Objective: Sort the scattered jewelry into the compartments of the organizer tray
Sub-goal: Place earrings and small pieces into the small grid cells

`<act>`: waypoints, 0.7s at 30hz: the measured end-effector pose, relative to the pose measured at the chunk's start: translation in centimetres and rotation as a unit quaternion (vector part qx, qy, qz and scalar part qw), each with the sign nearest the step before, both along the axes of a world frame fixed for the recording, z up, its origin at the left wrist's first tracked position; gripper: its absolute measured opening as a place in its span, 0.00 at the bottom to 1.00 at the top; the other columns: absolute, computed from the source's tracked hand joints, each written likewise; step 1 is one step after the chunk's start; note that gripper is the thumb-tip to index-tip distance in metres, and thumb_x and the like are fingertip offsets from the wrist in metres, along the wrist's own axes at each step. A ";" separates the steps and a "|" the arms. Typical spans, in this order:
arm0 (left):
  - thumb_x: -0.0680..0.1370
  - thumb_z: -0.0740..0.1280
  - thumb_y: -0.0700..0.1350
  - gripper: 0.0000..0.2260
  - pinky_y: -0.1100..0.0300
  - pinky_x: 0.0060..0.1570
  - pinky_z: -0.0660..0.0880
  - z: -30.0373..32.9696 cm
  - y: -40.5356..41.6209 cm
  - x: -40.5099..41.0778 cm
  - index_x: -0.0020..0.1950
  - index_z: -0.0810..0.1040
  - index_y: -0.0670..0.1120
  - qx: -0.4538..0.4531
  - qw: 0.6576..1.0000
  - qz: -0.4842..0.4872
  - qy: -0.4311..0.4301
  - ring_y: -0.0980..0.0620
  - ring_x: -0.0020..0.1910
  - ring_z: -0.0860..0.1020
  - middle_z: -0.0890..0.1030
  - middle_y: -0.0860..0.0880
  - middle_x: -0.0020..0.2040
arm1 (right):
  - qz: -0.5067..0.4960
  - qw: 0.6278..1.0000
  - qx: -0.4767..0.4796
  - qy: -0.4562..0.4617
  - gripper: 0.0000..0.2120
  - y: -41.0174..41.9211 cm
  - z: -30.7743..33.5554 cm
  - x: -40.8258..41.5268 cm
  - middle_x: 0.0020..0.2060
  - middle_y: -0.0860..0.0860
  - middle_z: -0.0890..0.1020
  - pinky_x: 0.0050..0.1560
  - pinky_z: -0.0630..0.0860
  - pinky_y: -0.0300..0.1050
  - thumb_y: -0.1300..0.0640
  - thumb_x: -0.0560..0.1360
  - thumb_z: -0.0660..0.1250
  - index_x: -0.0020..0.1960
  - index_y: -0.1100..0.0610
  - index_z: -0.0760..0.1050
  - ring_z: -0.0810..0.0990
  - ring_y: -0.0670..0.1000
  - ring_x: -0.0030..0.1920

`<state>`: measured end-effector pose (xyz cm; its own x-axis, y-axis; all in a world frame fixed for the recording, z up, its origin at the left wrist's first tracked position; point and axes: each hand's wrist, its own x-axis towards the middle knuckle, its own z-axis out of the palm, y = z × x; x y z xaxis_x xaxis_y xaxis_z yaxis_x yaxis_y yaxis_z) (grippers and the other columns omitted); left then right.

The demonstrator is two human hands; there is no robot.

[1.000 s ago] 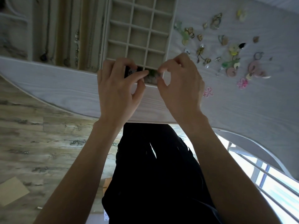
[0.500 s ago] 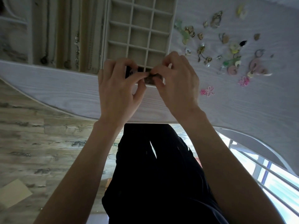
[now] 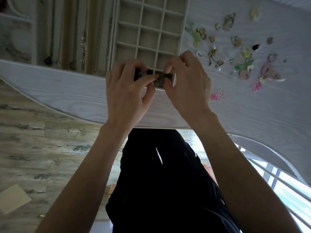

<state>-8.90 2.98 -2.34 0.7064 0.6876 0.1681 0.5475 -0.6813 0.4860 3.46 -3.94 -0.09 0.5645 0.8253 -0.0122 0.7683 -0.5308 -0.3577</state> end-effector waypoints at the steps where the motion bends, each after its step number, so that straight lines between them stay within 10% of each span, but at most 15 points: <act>1: 0.75 0.66 0.43 0.07 0.58 0.47 0.63 0.0 0.0 0.0 0.46 0.84 0.50 0.000 1.000 -0.001 0.004 0.49 0.50 0.68 0.80 0.48 0.48 | -0.001 1.000 -0.001 0.005 0.08 0.0 0.0 0.0 0.41 0.53 0.76 0.32 0.64 0.41 0.65 0.65 0.71 0.42 0.57 0.77 0.76 0.53 0.40; 21: 0.75 0.66 0.43 0.08 0.52 0.46 0.68 0.2 -0.4 0.4 0.49 0.84 0.50 -0.004 1.000 -0.008 0.014 0.44 0.50 0.72 0.80 0.47 0.49 | 0.003 0.998 -0.022 0.051 0.05 -1.0 0.2 1.2 0.44 0.53 0.78 0.39 0.67 0.42 0.60 0.70 0.71 0.45 0.55 0.79 0.78 0.53 0.45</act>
